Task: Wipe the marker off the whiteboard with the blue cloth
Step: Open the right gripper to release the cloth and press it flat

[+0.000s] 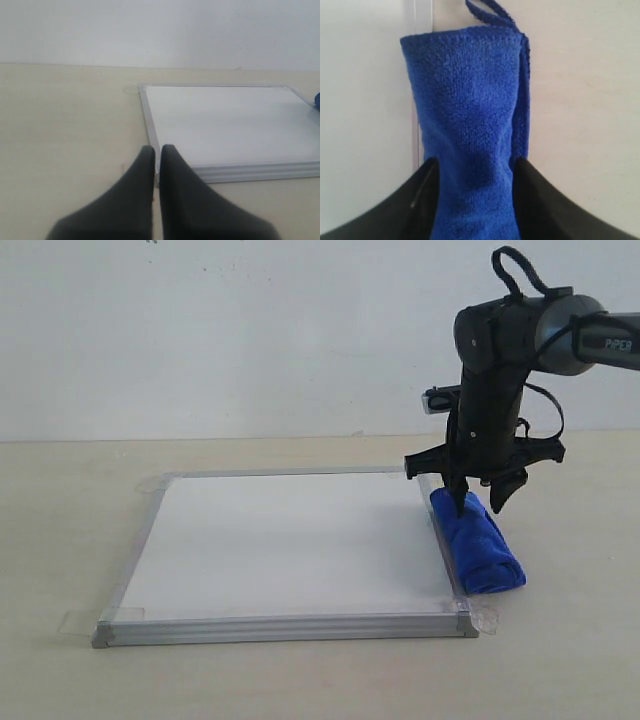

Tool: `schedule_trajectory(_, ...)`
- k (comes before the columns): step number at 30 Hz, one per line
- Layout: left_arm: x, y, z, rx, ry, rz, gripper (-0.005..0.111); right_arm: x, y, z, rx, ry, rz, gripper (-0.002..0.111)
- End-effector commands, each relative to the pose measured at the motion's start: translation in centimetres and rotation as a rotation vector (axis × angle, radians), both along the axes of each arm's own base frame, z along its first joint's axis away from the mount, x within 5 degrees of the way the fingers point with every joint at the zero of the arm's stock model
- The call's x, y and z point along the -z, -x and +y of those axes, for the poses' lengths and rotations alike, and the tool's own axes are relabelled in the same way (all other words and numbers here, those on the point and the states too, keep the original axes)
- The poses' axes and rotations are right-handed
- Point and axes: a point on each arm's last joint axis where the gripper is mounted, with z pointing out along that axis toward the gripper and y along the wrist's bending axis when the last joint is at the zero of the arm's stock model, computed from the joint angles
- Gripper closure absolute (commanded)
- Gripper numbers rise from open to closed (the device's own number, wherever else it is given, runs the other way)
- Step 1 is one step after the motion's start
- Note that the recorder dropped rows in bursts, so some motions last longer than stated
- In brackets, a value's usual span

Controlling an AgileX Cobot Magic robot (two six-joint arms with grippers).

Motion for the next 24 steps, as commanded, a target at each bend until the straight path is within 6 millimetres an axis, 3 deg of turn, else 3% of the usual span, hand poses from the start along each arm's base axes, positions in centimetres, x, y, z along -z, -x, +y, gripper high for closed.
schedule_trajectory(1,0.1,0.0,0.0,0.002,-0.001,-0.003,0.103,-2.8,0.3,-0.6,0.005,0.01,-0.054,0.064)
schedule_trajectory(4,0.1,0.0,0.0,0.002,-0.001,-0.003,0.103,-3.0,0.4,-0.6,0.006,0.011,-0.052,0.07)
schedule_trajectory(8,0.1,0.0,0.0,0.002,-0.001,-0.003,0.103,-2.0,0.2,-0.6,-0.003,0.018,-0.029,0.104)
schedule_trajectory(9,0.1,0.0,0.0,0.002,-0.001,-0.003,0.103,-1.8,0.2,-0.6,-0.001,0.019,-0.025,0.108)
schedule_trajectory(21,0.1,0.0,0.0,0.002,-0.001,-0.003,0.103,3.5,-0.3,-0.4,-0.002,0.052,0.084,0.108)
schedule_trajectory(24,0.1,0.0,0.0,0.002,-0.001,-0.003,0.103,3.9,-0.3,-0.4,-0.016,0.055,0.093,0.108)
